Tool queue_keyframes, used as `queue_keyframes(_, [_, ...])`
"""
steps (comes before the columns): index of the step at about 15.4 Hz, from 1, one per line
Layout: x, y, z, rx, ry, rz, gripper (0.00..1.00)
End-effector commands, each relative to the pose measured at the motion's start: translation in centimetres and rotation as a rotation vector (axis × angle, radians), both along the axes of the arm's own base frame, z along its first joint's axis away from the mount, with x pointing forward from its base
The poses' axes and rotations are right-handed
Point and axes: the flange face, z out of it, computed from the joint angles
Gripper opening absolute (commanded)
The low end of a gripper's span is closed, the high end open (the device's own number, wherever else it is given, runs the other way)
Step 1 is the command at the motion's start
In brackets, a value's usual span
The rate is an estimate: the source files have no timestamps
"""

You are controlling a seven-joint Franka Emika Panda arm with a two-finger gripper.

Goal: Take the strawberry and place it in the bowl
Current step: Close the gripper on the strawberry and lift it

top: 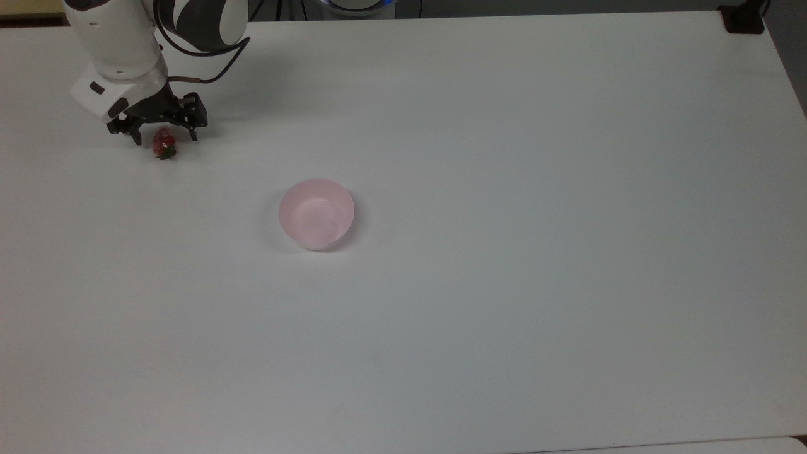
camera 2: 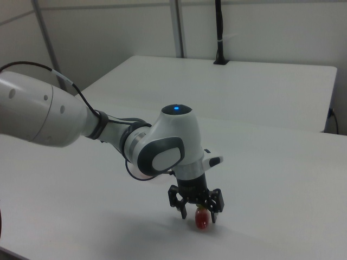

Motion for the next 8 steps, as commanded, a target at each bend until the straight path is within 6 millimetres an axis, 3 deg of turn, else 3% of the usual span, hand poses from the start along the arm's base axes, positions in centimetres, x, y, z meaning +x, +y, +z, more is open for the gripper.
queue_keyframes(1, [0.8,1.1,0.6,0.052,-0.053,-0.041,0.31])
queue_keyframes(2, [1.1,1.3,0.8,0.073,-0.072,-0.063,0.18])
queue_keyframes(3, [1.1,1.3,0.9,0.073,-0.072,-0.063,0.14])
queue_keyframes(6, [1.4,1.8,1.3,0.081,-0.077,-0.062,0.10])
queue_keyframes(8, [2.7,4.2,3.2,0.114,-0.063,-0.053,0.10])
